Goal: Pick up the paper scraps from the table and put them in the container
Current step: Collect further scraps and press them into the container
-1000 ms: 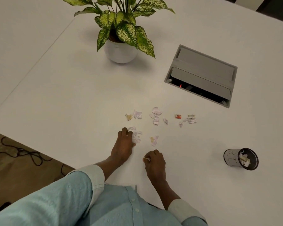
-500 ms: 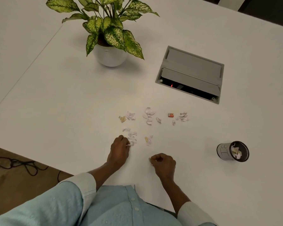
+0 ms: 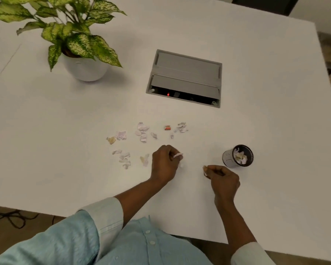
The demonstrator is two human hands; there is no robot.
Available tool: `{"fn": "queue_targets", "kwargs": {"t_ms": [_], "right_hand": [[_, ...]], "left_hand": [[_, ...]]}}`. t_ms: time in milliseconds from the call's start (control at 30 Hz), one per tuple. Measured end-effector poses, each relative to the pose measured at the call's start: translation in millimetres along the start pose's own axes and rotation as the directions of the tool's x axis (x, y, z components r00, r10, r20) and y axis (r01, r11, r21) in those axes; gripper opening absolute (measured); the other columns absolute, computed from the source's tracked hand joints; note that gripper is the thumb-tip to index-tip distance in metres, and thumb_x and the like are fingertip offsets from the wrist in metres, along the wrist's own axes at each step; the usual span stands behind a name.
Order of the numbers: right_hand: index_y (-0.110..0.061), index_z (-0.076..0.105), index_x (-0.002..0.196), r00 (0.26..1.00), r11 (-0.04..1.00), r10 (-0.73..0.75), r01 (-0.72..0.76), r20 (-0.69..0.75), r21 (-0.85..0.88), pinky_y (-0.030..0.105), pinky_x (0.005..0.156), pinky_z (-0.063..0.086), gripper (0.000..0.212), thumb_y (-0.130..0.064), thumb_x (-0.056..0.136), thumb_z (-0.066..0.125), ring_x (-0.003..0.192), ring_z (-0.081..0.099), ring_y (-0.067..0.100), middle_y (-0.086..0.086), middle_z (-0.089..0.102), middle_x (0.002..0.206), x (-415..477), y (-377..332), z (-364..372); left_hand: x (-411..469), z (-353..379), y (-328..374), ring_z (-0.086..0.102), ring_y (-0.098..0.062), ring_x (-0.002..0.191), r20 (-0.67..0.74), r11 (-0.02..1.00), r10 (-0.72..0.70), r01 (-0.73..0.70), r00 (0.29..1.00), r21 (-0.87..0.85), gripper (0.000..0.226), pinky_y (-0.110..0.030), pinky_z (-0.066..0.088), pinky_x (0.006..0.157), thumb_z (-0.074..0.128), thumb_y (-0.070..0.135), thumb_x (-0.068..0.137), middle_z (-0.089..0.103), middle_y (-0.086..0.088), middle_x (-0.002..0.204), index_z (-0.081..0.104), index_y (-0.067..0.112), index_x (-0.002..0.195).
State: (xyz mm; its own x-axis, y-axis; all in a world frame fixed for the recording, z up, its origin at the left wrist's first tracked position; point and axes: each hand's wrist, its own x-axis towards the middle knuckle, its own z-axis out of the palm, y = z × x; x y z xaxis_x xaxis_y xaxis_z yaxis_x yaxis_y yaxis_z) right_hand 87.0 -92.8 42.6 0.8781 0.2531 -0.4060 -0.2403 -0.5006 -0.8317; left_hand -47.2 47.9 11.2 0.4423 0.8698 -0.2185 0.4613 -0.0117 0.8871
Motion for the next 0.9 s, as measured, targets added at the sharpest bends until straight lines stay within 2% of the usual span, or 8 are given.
{"fn": "queue_targets", "kwargs": {"t_ms": [100, 267, 467, 633, 733, 800, 900], "right_hand": [[-0.018, 0.078, 0.075, 0.997, 1.000, -0.029, 0.028, -0.074, -0.010, 0.036, 0.081, 0.062, 0.013, -0.013, 0.072, 0.090, 0.068, 0.077, 0.018, -0.002, 0.077, 0.069, 21.5, -7.1, -26.4], [-0.028, 0.078, 0.071, 0.981, 0.994, -0.076, 0.061, -0.180, -0.087, 0.041, 0.080, 0.064, 0.018, -0.014, 0.070, 0.089, 0.075, 0.075, 0.014, -0.008, 0.076, 0.072, 67.2, -11.0, -67.8], [-0.021, 0.078, 0.078, 0.959, 0.964, -0.157, 0.097, -0.236, -0.248, 0.042, 0.073, 0.063, 0.013, -0.010, 0.073, 0.080, 0.066, 0.072, 0.012, -0.008, 0.074, 0.068, 118.3, -20.8, -98.9], [-0.017, 0.078, 0.085, 0.971, 0.927, -0.185, 0.121, -0.153, -0.355, 0.037, 0.072, 0.061, 0.008, -0.011, 0.080, 0.074, 0.069, 0.071, 0.015, -0.004, 0.075, 0.074, 140.3, -24.8, -102.2], [-0.011, 0.076, 0.093, 0.966, 0.893, -0.241, 0.182, -0.097, -0.411, 0.028, 0.069, 0.055, 0.017, -0.003, 0.085, 0.064, 0.071, 0.067, 0.015, 0.001, 0.077, 0.084, 146.0, -23.0, -101.3], [-0.011, 0.075, 0.094, 0.946, 0.864, -0.310, 0.242, -0.088, -0.441, 0.028, 0.067, 0.053, 0.024, 0.002, 0.087, 0.056, 0.072, 0.068, 0.019, 0.002, 0.077, 0.088, 148.1, -19.9, -101.1], [-0.014, 0.074, 0.094, 0.924, 0.830, -0.378, 0.312, -0.055, -0.462, 0.027, 0.066, 0.050, 0.029, 0.003, 0.091, 0.051, 0.076, 0.069, 0.021, 0.001, 0.077, 0.087, 147.6, -13.6, -102.4]], "left_hand": [[3.6, 44.4, 37.3, 0.070, -0.016, 0.068, 0.086, 0.998, 0.049, -0.045, 0.995, -0.044, 0.016, -0.045, 0.059, 0.068, 0.082, 0.022, 0.084, 0.070, 0.004, 0.077, 0.068, 0.024, 0.078], [11.2, 120.0, 92.5, 0.066, -0.014, 0.074, 0.191, 0.990, 0.141, -0.138, 0.971, -0.028, 0.012, -0.040, 0.058, 0.071, 0.083, 0.019, 0.083, 0.071, 0.003, 0.083, 0.071, 0.016, 0.083], [26.3, 188.6, 115.2, 0.067, -0.019, 0.080, 0.294, 0.986, 0.145, -0.162, 0.945, 0.033, 0.007, -0.044, 0.058, 0.074, 0.078, 0.013, 0.083, 0.073, -0.001, 0.087, 0.070, 0.013, 0.084], [34.4, 214.1, 121.8, 0.063, -0.016, 0.079, 0.358, 0.981, 0.138, -0.176, 0.923, 0.075, 0.004, -0.036, 0.053, 0.070, 0.068, 0.008, 0.081, 0.073, -0.002, 0.088, 0.070, 0.008, 0.084], [37.5, 217.2, 123.0, 0.064, -0.017, 0.085, 0.394, 0.970, 0.163, -0.219, 0.905, 0.103, 0.023, -0.035, 0.055, 0.073, 0.056, 0.012, 0.074, 0.073, -0.004, 0.093, 0.072, 0.008, 0.090], [41.1, 217.3, 119.3, 0.067, -0.018, 0.089, 0.419, 0.955, 0.191, -0.268, 0.887, 0.131, 0.032, -0.041, 0.058, 0.077, 0.051, 0.008, 0.074, 0.074, -0.002, 0.098, 0.074, 0.012, 0.096], [45.1, 211.2, 116.8, 0.071, -0.015, 0.093, 0.463, 0.938, 0.219, -0.316, 0.859, 0.143, 0.044, -0.041, 0.061, 0.079, 0.045, 0.012, 0.073, 0.077, 0.005, 0.102, 0.076, 0.020, 0.104]]}}
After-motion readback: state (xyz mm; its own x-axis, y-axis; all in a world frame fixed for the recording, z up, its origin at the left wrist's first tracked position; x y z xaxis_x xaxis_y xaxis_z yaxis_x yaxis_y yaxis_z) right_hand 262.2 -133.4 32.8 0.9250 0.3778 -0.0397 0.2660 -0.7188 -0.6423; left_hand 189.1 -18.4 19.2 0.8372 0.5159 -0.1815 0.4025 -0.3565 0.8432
